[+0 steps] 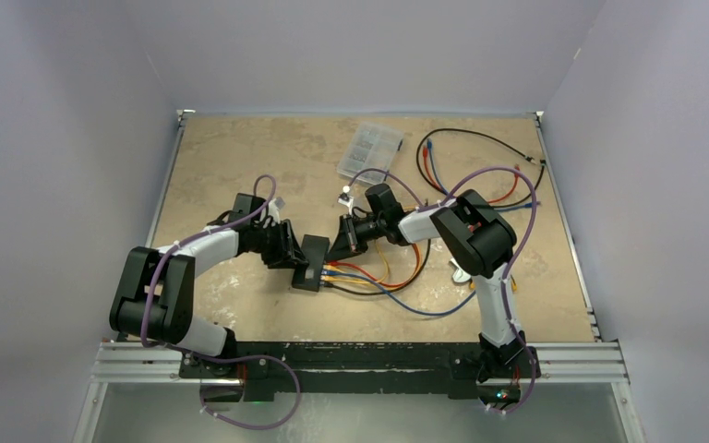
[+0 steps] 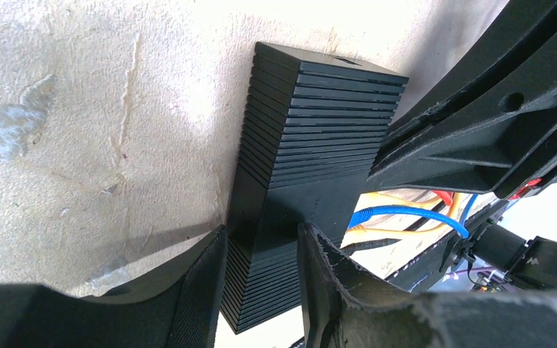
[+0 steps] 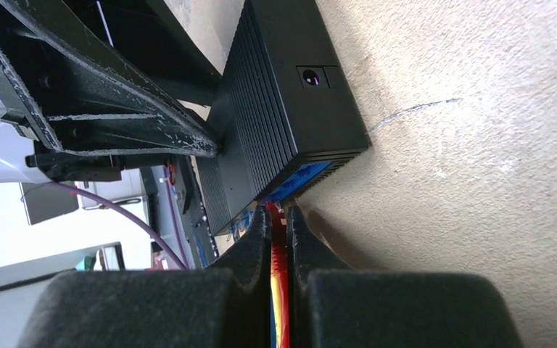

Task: Pull the plug from the switch port
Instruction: Pull the connector from the switch port.

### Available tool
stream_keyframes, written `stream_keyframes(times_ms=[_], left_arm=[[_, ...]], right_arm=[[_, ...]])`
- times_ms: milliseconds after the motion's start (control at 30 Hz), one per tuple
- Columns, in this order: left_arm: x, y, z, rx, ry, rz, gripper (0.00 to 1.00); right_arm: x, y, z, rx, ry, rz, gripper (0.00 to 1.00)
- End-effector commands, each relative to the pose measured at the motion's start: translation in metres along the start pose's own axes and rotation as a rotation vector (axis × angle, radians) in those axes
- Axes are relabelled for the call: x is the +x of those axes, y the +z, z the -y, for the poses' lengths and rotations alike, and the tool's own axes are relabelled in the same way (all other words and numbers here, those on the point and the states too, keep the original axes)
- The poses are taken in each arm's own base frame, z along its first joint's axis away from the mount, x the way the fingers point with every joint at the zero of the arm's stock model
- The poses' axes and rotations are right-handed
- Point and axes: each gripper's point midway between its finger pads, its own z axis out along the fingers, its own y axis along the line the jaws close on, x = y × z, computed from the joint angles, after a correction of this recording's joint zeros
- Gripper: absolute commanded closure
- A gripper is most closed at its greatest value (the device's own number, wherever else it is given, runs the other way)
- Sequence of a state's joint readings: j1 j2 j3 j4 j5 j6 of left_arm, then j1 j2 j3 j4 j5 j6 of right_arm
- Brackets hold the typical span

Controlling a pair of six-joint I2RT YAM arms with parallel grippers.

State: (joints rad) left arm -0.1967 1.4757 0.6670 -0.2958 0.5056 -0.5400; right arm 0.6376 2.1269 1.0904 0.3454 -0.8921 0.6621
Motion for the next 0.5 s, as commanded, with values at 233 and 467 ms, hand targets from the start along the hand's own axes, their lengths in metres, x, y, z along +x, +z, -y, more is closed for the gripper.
stream_keyframes(times_ms=[233,467], left_arm=[[-0.008,0.001,-0.013,-0.07,-0.02,0.023,0.67],[-0.007,0.004,-0.02,-0.101,-0.029,0.017,0.73]], right_arm=[[0.0,0.0,0.006,0.049,-0.02,0.012,1.0],[0.005,-0.004,0.006,0.059,-0.025,0.0,1.0]])
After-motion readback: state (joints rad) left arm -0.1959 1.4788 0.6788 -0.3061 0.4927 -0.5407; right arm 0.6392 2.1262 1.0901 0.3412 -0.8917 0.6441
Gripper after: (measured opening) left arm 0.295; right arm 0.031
